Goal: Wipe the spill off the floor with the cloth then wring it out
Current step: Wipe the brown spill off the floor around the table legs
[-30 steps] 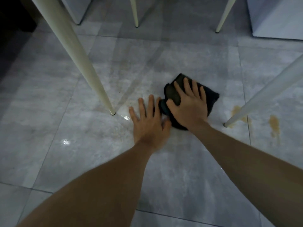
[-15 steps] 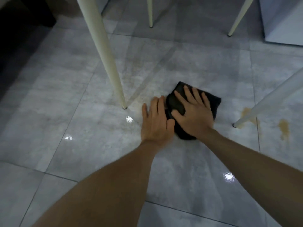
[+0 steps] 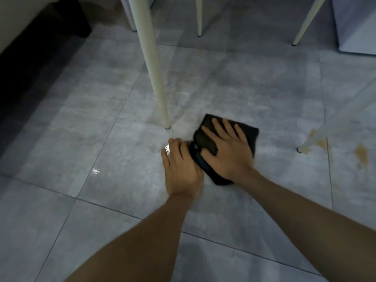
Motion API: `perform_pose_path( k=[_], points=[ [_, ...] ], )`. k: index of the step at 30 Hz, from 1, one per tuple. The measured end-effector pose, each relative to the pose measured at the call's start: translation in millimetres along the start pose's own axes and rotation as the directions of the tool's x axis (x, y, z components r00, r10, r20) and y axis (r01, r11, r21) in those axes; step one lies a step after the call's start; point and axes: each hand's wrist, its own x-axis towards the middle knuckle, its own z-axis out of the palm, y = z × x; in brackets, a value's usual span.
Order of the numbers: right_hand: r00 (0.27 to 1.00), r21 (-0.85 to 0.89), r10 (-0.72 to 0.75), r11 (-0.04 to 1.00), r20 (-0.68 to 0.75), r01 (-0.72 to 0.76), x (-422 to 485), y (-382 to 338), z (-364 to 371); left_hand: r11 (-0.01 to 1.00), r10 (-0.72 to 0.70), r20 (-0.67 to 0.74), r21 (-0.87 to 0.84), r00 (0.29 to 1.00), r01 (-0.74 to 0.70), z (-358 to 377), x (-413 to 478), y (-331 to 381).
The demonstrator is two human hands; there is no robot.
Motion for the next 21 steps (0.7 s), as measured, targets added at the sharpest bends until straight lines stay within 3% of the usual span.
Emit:
perform_pose_path(
  k=[3, 6, 10, 13, 19, 21],
  points=[
    [0.996, -0.019, 0.085, 0.996, -0.002, -0.085, 14, 32, -7, 0.993, 0.021, 0.091, 0.117, 0.996, -0.032, -2, 1, 3],
    [0.97, 0.004, 0.237, 0.971, -0.059, -0.238, 38, 19, -6, 0.991, 0.04, 0.185, 0.115, 0.982, -0.062, 0, 5, 2],
    [0.986, 0.014, 0.155, 0.988, -0.058, -0.155, -19, 16, -2, 0.972, 0.072, 0.251, 0.199, 0.965, -0.124, -2, 4, 1],
    [0.98, 0.019, 0.195, 0.981, -0.031, -0.194, -64, 46, -7, 0.961, 0.089, 0.3, 0.225, 0.95, -0.161, -6, 3, -1],
    [0.943, 0.0, 0.324, 0.946, -0.073, -0.325, -39, 56, -10, 0.925, 0.298, 0.27, 0.155, 0.916, -0.347, 0, 1, 5],
    [0.953, 0.014, 0.299, 0.954, -0.055, -0.298, -47, 52, -8, 0.928, 0.28, 0.286, 0.164, 0.916, -0.335, 2, 5, 4]
  ],
)
